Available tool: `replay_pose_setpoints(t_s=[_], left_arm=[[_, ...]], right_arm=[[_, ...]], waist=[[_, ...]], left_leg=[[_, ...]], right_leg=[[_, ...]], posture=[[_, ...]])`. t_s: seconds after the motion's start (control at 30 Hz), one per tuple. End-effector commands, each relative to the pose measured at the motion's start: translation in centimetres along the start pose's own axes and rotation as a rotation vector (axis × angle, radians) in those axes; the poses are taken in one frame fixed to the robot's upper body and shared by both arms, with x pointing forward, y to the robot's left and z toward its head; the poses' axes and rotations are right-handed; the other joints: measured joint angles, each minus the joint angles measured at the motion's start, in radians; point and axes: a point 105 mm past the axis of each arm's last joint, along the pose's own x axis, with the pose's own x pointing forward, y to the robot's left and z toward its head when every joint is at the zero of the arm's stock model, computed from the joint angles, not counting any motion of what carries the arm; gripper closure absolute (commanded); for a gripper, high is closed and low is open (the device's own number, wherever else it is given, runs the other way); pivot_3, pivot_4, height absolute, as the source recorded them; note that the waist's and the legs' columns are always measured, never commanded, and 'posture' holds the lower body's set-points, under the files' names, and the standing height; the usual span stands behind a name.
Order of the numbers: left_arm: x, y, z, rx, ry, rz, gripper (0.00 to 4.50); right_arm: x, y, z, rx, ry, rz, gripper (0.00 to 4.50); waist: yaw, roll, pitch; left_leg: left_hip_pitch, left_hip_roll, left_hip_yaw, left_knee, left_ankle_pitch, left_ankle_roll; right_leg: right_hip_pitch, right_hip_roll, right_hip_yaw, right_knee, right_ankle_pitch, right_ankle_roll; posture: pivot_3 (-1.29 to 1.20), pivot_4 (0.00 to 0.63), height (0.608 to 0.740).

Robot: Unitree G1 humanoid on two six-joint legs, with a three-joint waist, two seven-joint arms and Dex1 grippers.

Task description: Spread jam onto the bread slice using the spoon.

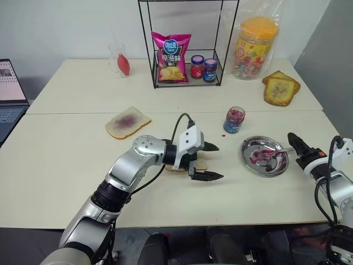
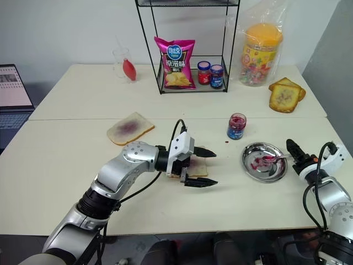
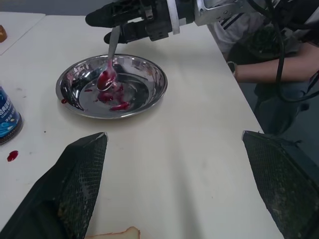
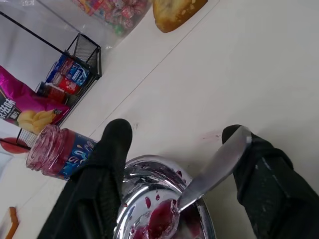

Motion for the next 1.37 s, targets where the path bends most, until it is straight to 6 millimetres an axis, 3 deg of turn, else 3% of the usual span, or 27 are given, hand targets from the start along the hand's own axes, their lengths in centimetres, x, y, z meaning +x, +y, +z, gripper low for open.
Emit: replay_pose_setpoints(t_s=[0.03, 0.1, 0.3, 0.57, 0.63, 0.73, 0.83, 0.97, 1.07, 1.2, 1.37], left_arm=[[-0.6, 0.2, 1.0, 0.043, -0.026, 0.023, 0.00], [-0.7, 0.2, 1.0, 0.042, -0.025, 0.027, 0.00], [-1.2, 0.4, 0.8, 0.040, -0.021, 0.048, 0.00], [-1.8, 1.1, 0.6, 0.043, -0.024, 0.101, 0.00], [-2.5, 2.4, 1.0, 0.066, -0.044, 0.173, 0.00], [-4.8, 5.4, 1.9, 0.107, -0.063, 0.328, 0.00], [-10.9, 9.1, 3.2, 0.137, -0.051, 0.545, 0.00], [-16.1, 8.8, 1.7, 0.069, 0.084, 0.586, 0.00], [-18.9, 7.6, 0.3, 0.012, 0.172, 0.594, 0.00], [-21.4, 5.4, -0.5, -0.084, 0.215, 0.589, 0.00], [-22.3, 3.1, -1.8, -0.145, 0.248, 0.573, 0.00]], right_arm=[[0.1, 0.6, 1.4, -0.062, -0.027, 0.032, 0.35], [0.3, 0.9, 1.2, -0.110, -0.008, 0.045, 0.03], [0.5, 1.2, 1.1, -0.203, 0.030, 0.063, 0.03], [0.6, 0.4, 2.5, -0.253, 0.025, 0.036, 0.03], [0.4, -0.6, 3.6, -0.317, 0.012, -0.016, 0.03], [-0.2, -1.0, 6.3, -0.475, -0.026, -0.072, 0.03], [-0.8, 2.5, 8.9, -0.769, -0.001, 0.031, 0.03], [-1.4, 7.6, 7.0, -0.986, 0.172, 0.314, 0.03], [-2.9, 9.7, 4.2, -1.088, 0.341, 0.504, 0.03], [-5.0, 11.1, 1.2, -1.134, 0.520, 0.680, 0.03], [-5.1, 10.8, 0.2, -1.072, 0.547, 0.691, 0.03]], waist=[[0.000, 0.000, 0.000], [0.000, 0.000, 0.000], [0.000, 0.000, 0.000], [0.001, 0.000, 0.000], [0.003, 0.000, 0.000], [0.006, 0.000, 0.000], [0.002, 0.001, 0.001], [-0.019, 0.002, 0.001], [-0.013, 0.002, 0.001], [-0.001, 0.000, 0.002], [0.014, -0.004, 0.004]], left_leg=[[0.000, 0.000, 0.000, 0.000, 0.000, 0.000], [0.000, 0.000, 0.000, 0.000, 0.000, 0.000], [0.000, 0.000, 0.000, 0.000, 0.000, 0.000], [0.000, 0.000, 0.000, 0.000, 0.000, 0.000], [0.000, 0.000, 0.000, 0.000, 0.000, 0.000], [0.000, -0.001, 0.000, 0.001, 0.000, 0.000], [0.000, -0.001, 0.001, 0.001, 0.000, 0.000], [0.003, 0.001, 0.001, -0.001, 0.000, 0.000], [0.003, 0.002, -0.001, -0.002, 0.000, 0.000], [-0.001, 0.001, -0.002, -0.001, 0.000, 0.000], [-0.001, 0.000, -0.001, 0.001, 0.000, 0.000]], right_leg=[[0.000, 0.000, 0.000, 0.000, 0.000, 0.000], [0.000, 0.000, 0.000, 0.000, 0.000, 0.000], [0.000, 0.000, 0.000, 0.000, 0.000, 0.000], [0.000, 0.000, 0.000, 0.000, 0.000, 0.000], [0.000, 0.000, 0.000, 0.000, 0.000, 0.000], [0.000, -0.001, 0.000, 0.000, 0.000, 0.000], [0.000, -0.001, 0.000, 0.001, 0.000, 0.001], [-0.001, 0.002, 0.001, 0.001, 0.000, 0.001], [0.001, 0.002, -0.001, 0.001, -0.001, -0.001], [-0.001, 0.000, -0.003, 0.001, -0.002, 0.000], [0.001, -0.004, -0.004, -0.002, -0.002, 0.000]], posture=[[0.00, 0.150, 0.740], [0.00, 0.150, 0.740], [0.00, 0.150, 0.740], [0.00, 0.150, 0.740], [0.00, 0.150, 0.740], [0.00, 0.150, 0.740], [0.00, 0.150, 0.740], [0.00, 0.150, 0.740], [0.00, 0.150, 0.740], [0.00, 0.150, 0.740], [0.00, 0.150, 0.740]])
